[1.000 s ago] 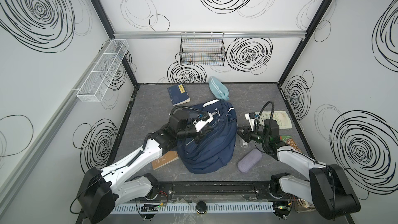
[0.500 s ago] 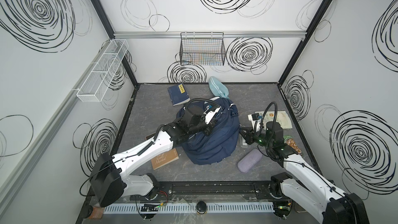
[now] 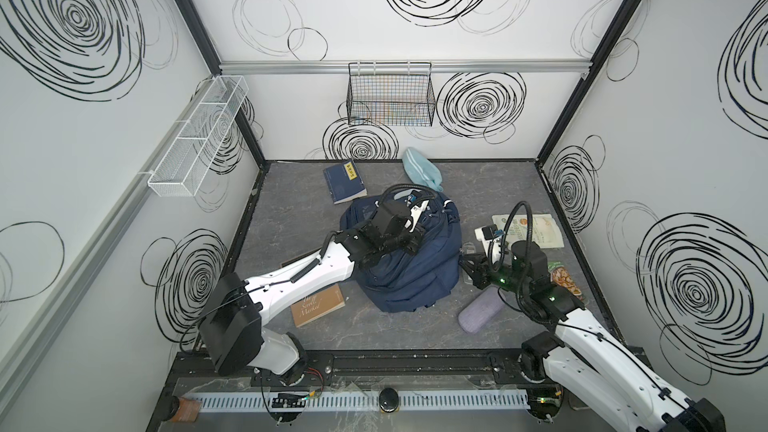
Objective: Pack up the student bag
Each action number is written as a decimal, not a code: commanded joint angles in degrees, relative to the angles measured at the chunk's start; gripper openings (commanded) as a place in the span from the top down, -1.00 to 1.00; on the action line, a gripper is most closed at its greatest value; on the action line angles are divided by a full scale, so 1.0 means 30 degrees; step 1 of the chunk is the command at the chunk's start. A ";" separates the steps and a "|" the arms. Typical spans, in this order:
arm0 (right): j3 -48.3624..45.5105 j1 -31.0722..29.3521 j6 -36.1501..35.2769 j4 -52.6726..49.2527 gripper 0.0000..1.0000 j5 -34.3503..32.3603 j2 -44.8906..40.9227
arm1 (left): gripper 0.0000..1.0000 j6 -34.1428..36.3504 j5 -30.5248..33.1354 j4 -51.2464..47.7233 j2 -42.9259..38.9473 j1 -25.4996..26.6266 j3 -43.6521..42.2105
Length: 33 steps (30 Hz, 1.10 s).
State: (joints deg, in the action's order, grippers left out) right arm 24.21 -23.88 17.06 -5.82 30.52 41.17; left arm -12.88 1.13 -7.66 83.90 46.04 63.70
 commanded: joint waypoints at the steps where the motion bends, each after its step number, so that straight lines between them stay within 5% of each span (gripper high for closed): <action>1: 0.0925 -0.0604 0.0581 -0.0158 1.00 0.0312 -0.0640 | 1.00 -0.1326 0.1803 0.0129 0.0704 -0.0378 0.0449; 5: 0.0643 -0.0927 0.0956 0.0310 1.00 0.0488 -0.0759 | 1.00 -0.0991 -0.1818 0.0907 0.0559 -0.0650 0.0182; 6: 0.0561 -0.0921 0.0939 0.0434 1.00 0.0341 -0.0771 | 0.83 -0.0889 -0.3270 0.0876 0.0492 -0.0794 0.0295; 8: 0.0431 -0.0926 0.0938 0.0723 1.00 0.0147 -0.0772 | 0.01 -0.0646 -0.6162 0.0464 0.0376 -0.1132 0.0651; 9: 0.0333 -0.0918 0.0931 0.0943 1.00 0.0111 -0.0773 | -0.22 -0.0412 -0.7444 0.0078 0.0386 -0.1213 0.0894; 13: -0.0154 -0.0918 0.0913 0.2190 1.00 0.0248 -0.0744 | -0.58 0.0829 -1.0138 -0.1790 0.0536 -0.1033 0.1421; 22: -0.0743 -0.0895 0.0126 0.2489 1.00 0.0639 -0.1209 | -0.31 0.1947 -0.8900 -0.1930 -0.0126 0.0105 -0.0338; 30: -0.1198 -0.0897 -0.0139 0.2729 1.00 0.0484 -0.1391 | 0.52 0.2016 -1.0016 -0.1200 -0.0050 0.0514 -0.0594; 33: -0.1213 -0.0892 -0.0294 0.2760 1.00 0.0286 -0.1358 | 0.69 0.1960 -1.0718 -0.1304 0.0440 0.0603 -0.0503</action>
State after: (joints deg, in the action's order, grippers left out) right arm 20.08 -26.30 17.50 -3.77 31.35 38.37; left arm -7.35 -27.75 -13.30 84.93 47.44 62.33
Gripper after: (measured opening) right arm 0.120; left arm 0.164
